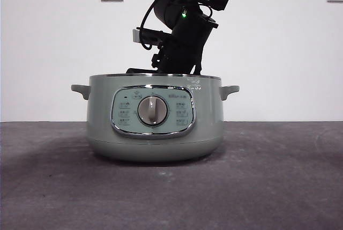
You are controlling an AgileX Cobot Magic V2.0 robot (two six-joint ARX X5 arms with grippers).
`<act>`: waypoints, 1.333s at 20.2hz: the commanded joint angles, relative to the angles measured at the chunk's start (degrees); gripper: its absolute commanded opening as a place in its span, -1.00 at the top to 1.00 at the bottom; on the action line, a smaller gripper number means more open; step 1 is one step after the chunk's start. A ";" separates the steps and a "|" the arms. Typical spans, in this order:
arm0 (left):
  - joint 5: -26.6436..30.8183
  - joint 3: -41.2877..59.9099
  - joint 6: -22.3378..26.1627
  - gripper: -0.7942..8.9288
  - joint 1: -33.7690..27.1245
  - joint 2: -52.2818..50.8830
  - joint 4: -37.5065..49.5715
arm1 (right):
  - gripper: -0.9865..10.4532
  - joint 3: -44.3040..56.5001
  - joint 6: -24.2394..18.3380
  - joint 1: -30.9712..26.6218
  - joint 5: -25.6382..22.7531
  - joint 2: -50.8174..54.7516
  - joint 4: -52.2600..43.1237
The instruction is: Pick up the egg,open the lid,put the egg in the pot,close the lid
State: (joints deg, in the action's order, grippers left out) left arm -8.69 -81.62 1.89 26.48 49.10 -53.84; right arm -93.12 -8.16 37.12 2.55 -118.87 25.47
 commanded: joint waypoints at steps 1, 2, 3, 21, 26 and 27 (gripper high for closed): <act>-0.39 -0.20 -0.33 0.85 -0.02 -0.72 2.73 | 0.00 -0.07 0.81 0.15 0.04 0.92 0.28; -0.39 -0.20 -0.33 0.85 -0.02 -0.72 2.75 | 0.00 -0.07 0.79 0.07 -0.04 2.64 0.17; -0.39 -0.20 -0.33 0.85 -0.02 -0.46 2.80 | 0.00 -0.07 0.81 0.07 -0.11 5.29 0.15; -0.77 -0.20 2.86 0.85 1.44 26.38 20.04 | 0.00 -0.07 6.14 -1.44 -14.60 58.45 21.79; -0.74 -0.20 2.91 0.85 1.77 32.52 24.46 | 0.00 -0.07 6.43 -1.44 -14.67 62.99 26.69; -0.74 -0.20 2.93 0.85 1.77 33.79 25.53 | 0.00 -0.07 6.43 -1.44 -14.67 63.82 27.63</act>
State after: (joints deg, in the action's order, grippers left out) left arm -9.15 -81.62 4.10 28.05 82.85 -31.48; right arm -93.21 -2.52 35.62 -12.05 -55.33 52.97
